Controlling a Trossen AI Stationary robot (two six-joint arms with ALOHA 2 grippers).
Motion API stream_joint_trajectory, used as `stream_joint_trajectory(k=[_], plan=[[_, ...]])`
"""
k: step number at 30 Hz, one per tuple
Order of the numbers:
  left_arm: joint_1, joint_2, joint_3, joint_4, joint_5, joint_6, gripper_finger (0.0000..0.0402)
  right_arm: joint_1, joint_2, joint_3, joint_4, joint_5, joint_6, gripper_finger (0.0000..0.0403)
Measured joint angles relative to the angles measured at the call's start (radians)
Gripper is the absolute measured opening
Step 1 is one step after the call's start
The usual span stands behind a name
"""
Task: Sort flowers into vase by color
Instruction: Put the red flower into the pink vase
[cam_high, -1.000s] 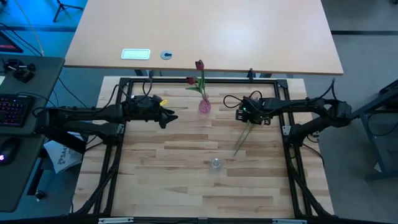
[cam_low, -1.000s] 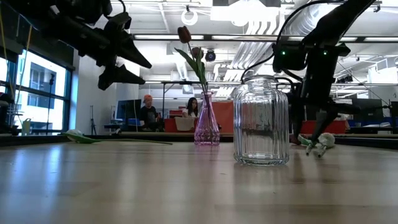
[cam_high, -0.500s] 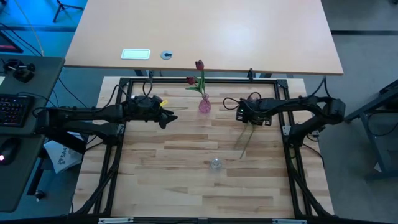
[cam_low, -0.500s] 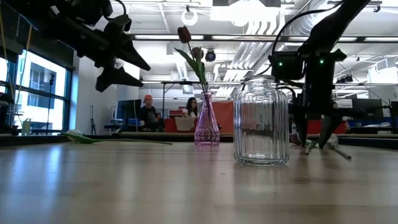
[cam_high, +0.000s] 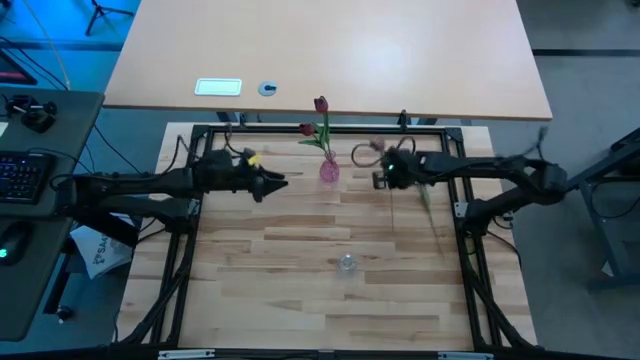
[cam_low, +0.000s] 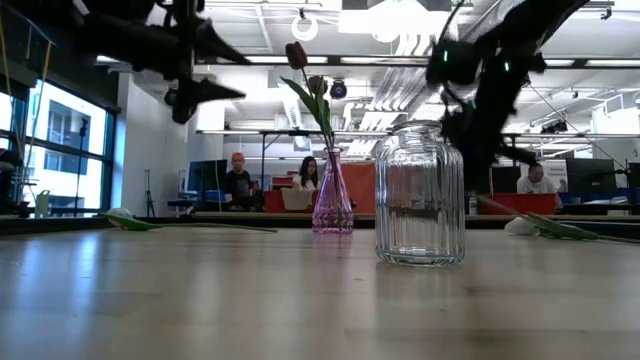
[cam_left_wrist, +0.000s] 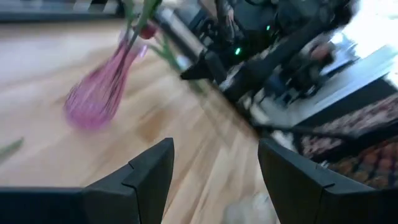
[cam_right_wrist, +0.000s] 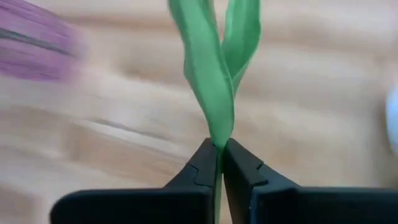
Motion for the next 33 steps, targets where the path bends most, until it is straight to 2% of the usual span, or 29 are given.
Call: stream_joint_trajectory(k=[2,6,9,11,17,20,26,33], plan=[[0.015,-0.031,0.000,0.037,0.001,-0.017,0.0221,0.016,-0.064,0.029,0.092,0.016,-0.136,0.0006],[0.044,-0.101,0.000,0.099,-0.001,-0.023,0.0221,0.076,-0.175,0.050,0.452,0.025,-0.498,0.0003],[0.062,-0.149,0.000,0.117,-0.003,-0.014,0.0221,0.116,-0.183,0.031,0.746,-0.020,-0.760,0.0003],[0.071,-0.172,0.000,0.114,-0.022,0.006,0.0221,0.129,-0.160,0.028,0.897,-0.055,-0.847,0.0002],[0.071,-0.192,0.000,0.120,-0.071,-0.007,0.0221,0.084,-0.030,0.027,1.276,-0.055,-0.889,0.0002],[0.071,-0.192,0.000,0.147,-0.071,-0.024,0.0221,0.040,0.036,0.027,1.400,-0.061,-0.864,0.0002],[0.070,-0.192,0.000,0.162,-0.071,-0.025,0.0221,-0.026,0.114,0.041,1.451,-0.104,-0.854,0.0002],[0.070,-0.192,0.000,0.162,-0.075,-0.024,0.0221,-0.037,0.148,0.093,1.407,-0.133,-0.886,0.0002]])
